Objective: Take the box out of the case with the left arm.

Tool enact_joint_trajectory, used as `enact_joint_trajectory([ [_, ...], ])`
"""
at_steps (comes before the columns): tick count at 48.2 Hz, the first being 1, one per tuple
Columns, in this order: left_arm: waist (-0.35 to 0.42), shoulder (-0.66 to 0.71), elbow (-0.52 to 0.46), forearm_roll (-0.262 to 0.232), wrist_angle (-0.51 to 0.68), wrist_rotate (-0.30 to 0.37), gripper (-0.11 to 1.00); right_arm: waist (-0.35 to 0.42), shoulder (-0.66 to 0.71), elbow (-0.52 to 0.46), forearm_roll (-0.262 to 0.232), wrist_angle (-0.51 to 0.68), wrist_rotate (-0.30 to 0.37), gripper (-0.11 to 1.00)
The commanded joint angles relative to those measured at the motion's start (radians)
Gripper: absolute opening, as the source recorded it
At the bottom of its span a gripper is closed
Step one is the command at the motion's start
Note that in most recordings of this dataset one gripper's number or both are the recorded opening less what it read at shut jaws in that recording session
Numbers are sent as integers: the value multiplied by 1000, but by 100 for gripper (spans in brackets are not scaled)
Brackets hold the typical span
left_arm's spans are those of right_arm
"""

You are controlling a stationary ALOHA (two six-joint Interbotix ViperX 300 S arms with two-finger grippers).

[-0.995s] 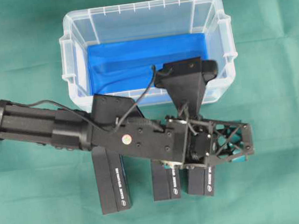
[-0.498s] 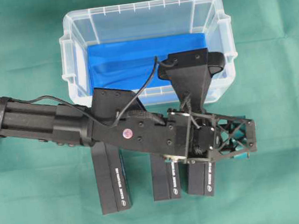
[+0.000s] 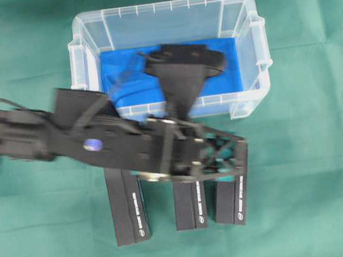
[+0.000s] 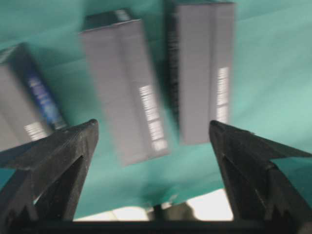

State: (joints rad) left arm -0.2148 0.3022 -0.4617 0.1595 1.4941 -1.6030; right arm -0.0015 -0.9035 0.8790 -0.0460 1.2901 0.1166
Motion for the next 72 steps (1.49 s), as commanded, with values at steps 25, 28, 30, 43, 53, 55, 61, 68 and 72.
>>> enact_joint_trajectory([
  [25, -20, -584, 611, 2, -140, -57, 91, -2, 9, -21, -12, 74, 2, 2],
  [28, -21, -627, 661, 0, -161, -58, 91, -2, 9, -21, -12, 80, 2, 2],
  [30, -21, -653, 690, 0, -173, -58, 91, -2, 9, -21, -11, 83, 2, 2],
  [43, -43, -775, 804, -35, -189, -77, 91, -2, 11, -21, -12, 84, 2, 2],
  [53, -75, -807, 833, -49, -186, -130, 91, -2, 11, -18, -12, 84, 0, 2],
  [55, -81, -808, 834, -49, -181, -141, 91, -2, 11, -17, -15, 84, -2, 2],
  [61, -89, -808, 834, -49, -156, -158, 91, -2, 11, -17, -28, 84, -3, 2],
  [68, -97, -807, 833, -49, -152, -166, 91, 0, 11, -15, -48, 81, -5, 2],
  [72, -100, -807, 833, -49, -152, -172, 91, -2, 11, -17, -55, 81, -6, 2],
])
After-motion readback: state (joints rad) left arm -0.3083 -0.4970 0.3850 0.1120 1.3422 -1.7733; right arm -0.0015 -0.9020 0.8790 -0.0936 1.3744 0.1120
